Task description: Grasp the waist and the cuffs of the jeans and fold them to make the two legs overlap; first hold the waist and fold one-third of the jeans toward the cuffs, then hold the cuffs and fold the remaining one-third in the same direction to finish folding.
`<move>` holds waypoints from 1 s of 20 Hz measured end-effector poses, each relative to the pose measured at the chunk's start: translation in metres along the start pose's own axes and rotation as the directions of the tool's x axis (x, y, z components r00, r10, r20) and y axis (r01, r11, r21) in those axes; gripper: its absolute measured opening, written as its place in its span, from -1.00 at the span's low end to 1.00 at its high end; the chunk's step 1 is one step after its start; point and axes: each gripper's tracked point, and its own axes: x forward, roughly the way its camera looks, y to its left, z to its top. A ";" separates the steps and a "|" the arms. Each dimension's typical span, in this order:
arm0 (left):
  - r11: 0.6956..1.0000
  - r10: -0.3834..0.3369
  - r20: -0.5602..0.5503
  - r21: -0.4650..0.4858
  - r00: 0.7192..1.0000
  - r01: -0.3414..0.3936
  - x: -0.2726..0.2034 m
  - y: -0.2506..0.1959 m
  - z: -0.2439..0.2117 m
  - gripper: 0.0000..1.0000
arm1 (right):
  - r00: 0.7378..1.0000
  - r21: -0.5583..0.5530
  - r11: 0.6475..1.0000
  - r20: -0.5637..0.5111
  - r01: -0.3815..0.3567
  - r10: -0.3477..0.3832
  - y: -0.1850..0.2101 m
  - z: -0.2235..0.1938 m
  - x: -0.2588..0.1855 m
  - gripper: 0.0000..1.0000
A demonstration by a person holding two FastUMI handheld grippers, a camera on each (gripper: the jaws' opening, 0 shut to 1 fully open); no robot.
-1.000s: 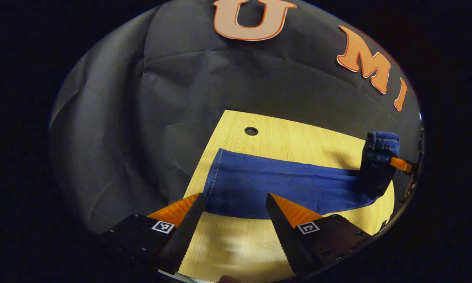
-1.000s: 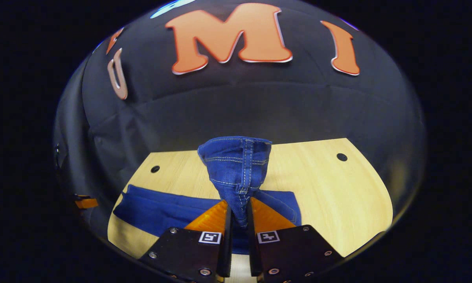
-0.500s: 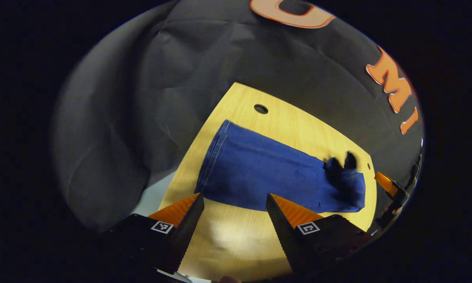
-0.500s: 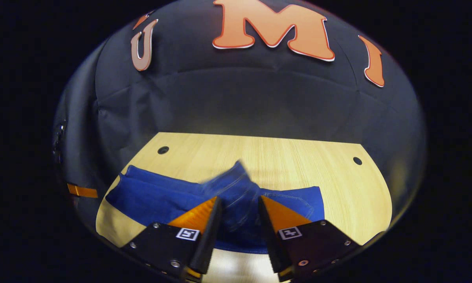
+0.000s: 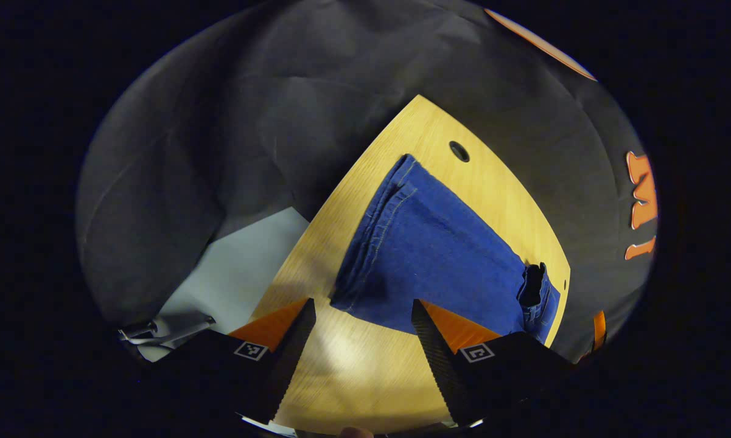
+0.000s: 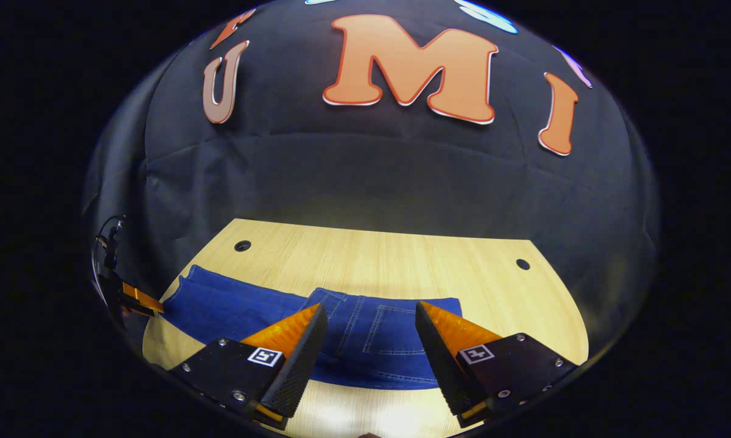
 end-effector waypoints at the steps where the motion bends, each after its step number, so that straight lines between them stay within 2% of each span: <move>1: 1.000 -0.015 0.001 -0.020 1.000 0.015 0.005 0.000 0.005 0.96 | 1.000 0.007 1.000 0.006 0.009 -0.009 -0.004 0.002 -0.005 0.80; 3: 0.999 -0.025 -0.013 -0.046 1.000 0.024 0.015 -0.002 0.009 0.95 | 1.000 0.012 1.000 0.017 0.019 -0.020 -0.010 0.006 -0.014 0.80; 6: 0.995 -0.078 -0.012 -0.058 0.997 0.078 0.019 -0.015 0.016 0.95 | 0.999 0.016 0.999 0.019 0.030 -0.030 -0.018 0.008 -0.022 0.81; 11: 0.990 -0.140 -0.045 0.021 0.989 0.141 0.019 -0.033 0.014 0.95 | 0.999 0.000 0.999 0.018 0.033 -0.032 -0.028 0.005 -0.030 0.81; 12: 0.984 -0.179 -0.048 -0.008 0.983 0.179 0.030 -0.039 0.014 0.96 | 0.999 0.001 0.999 0.016 0.036 -0.036 -0.030 0.003 -0.030 0.81; 13: 0.981 -0.186 -0.025 -0.052 0.982 0.184 0.031 -0.035 0.014 0.96 | 0.999 0.006 0.999 0.016 0.033 -0.033 -0.030 0.003 -0.031 0.82; 15: 0.952 -0.261 0.017 -0.163 0.965 0.261 0.033 -0.046 0.019 0.34 | 1.000 0.009 1.000 0.009 0.027 -0.028 -0.032 0.000 -0.031 0.82; 16: 0.930 -0.301 0.039 -0.208 0.953 0.302 0.033 -0.051 0.020 0.23 | 1.000 0.006 1.000 0.007 0.025 -0.025 -0.034 -0.001 -0.031 0.82; 17: 0.923 -0.303 0.057 -0.231 0.951 0.308 0.036 -0.046 0.020 0.23 | 1.000 0.000 1.000 0.004 0.028 -0.028 -0.035 -0.002 -0.032 0.82; 19: 0.891 -0.343 0.082 -0.287 0.936 0.351 0.043 -0.052 0.022 -0.19 | 1.000 -0.005 1.000 -0.002 0.027 -0.027 -0.038 -0.005 -0.034 0.82; 20: 0.890 -0.347 0.102 -0.277 0.932 0.361 0.049 -0.054 0.018 -0.41 | 1.000 -0.007 1.000 0.001 0.025 -0.025 -0.039 -0.005 -0.034 0.82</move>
